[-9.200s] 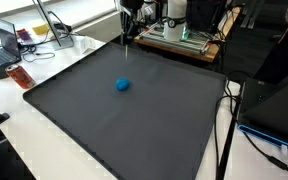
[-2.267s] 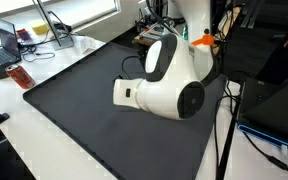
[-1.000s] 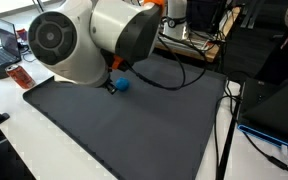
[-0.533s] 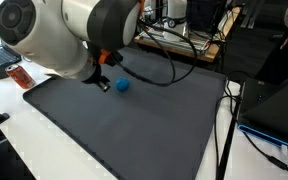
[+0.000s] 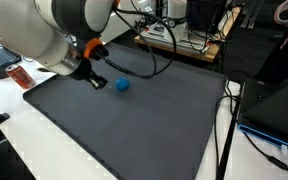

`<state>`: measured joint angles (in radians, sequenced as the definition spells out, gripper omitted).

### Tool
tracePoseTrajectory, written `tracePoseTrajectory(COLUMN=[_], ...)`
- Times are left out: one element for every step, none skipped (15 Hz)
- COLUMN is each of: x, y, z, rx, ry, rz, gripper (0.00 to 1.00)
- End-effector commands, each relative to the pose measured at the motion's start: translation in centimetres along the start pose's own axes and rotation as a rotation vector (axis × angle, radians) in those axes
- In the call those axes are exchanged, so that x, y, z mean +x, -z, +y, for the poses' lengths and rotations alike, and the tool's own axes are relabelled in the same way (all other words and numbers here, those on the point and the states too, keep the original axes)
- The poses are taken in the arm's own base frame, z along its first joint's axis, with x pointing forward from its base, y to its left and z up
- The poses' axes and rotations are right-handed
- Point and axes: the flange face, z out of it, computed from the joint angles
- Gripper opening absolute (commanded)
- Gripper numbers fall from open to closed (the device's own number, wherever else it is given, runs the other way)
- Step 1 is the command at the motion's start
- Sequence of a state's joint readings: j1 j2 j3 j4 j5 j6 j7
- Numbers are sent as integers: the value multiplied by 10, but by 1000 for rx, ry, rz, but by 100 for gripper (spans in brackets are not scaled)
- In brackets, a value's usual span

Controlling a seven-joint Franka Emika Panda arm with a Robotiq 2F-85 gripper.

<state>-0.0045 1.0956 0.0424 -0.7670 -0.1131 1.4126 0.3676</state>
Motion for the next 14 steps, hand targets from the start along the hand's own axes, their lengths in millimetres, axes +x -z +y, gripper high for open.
tracePoseTrajectory(x=[9,11,13,16,18,20,23,25,26,26,27,26,25,23], y=[0,-1,-1,-2,-2,-3,-4,-5,-8,-10,-13,-16,-19,-21], z=[16,22,27,32,37,42,45,49,51,54,57,59,61,64], rx=[124,150,172,195,216,230,245,255,260,266,273,281,288,293], ry=[16,16,16,16,18,14,14,26,36,41,48,56,66,74], rz=[-17,-19,-17,-15,-11,-5,6,19,22,25,24,23,16,6], gripper=[3,3,3,3,3,3,3,3,3,3,3,3,3,3])
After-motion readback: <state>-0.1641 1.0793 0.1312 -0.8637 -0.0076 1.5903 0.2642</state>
